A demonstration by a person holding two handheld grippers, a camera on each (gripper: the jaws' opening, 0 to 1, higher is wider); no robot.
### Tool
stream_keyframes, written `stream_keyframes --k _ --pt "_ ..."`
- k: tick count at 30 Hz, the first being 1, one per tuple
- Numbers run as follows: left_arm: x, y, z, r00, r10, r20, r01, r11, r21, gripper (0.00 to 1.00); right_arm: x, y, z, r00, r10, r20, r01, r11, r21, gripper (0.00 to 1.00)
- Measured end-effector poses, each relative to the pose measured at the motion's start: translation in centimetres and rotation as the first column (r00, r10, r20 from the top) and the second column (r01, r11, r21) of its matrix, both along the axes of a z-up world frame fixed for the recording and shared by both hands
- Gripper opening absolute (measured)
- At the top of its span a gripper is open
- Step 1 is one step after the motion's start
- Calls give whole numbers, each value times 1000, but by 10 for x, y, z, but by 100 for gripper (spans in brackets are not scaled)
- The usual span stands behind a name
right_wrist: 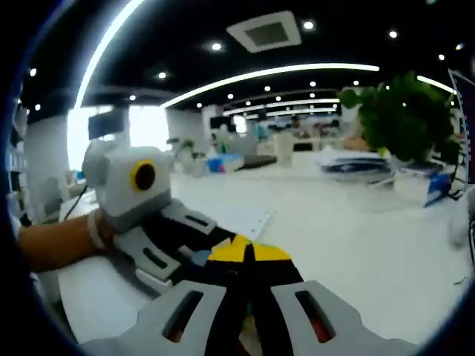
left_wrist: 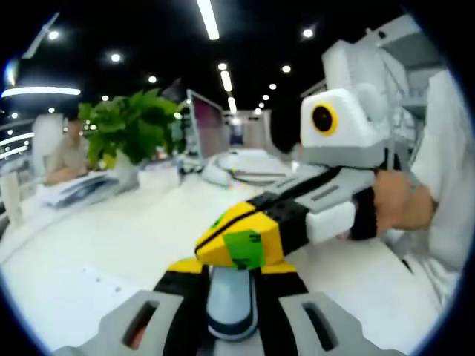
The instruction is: Pick up the paper insert the paper into the punch align the paper edges press the punch to punch holes
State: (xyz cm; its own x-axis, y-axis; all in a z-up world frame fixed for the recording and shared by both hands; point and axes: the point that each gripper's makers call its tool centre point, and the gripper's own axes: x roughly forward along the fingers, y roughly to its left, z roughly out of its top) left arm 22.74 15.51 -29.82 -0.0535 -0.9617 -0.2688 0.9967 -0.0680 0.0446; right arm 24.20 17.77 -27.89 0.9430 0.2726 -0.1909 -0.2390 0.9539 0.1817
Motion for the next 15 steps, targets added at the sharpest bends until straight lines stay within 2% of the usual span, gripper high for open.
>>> stream_keyframes --k 2,6,9,12,14,15 --pt "0 0 0 1000 2 -6 -2 1000 3 26 0 -1 -2 1000 -3 -9 4 998 62 1" --pt "0 0 0 1000 3 -6 -3 1000 2 26 2 1 -1 1000 -8 7 8 999 34 1" --pt "-1 0 0 1000 1 -6 -1 1000 0 26 4 1 -1 1000 -4 14 4 999 52 2" --pt "-1 0 0 1000 0 -4 0 1000 0 26 6 3 1 1000 4 16 -4 1000 11 2" --pt "0 0 1 1000 2 -9 -2 1000 -5 26 7 5 6 999 23 43 -20 998 -62 3" --pt "1 0 1 1000 3 -13 -4 1000 -7 26 7 7 9 998 27 49 -23 997 -73 3"
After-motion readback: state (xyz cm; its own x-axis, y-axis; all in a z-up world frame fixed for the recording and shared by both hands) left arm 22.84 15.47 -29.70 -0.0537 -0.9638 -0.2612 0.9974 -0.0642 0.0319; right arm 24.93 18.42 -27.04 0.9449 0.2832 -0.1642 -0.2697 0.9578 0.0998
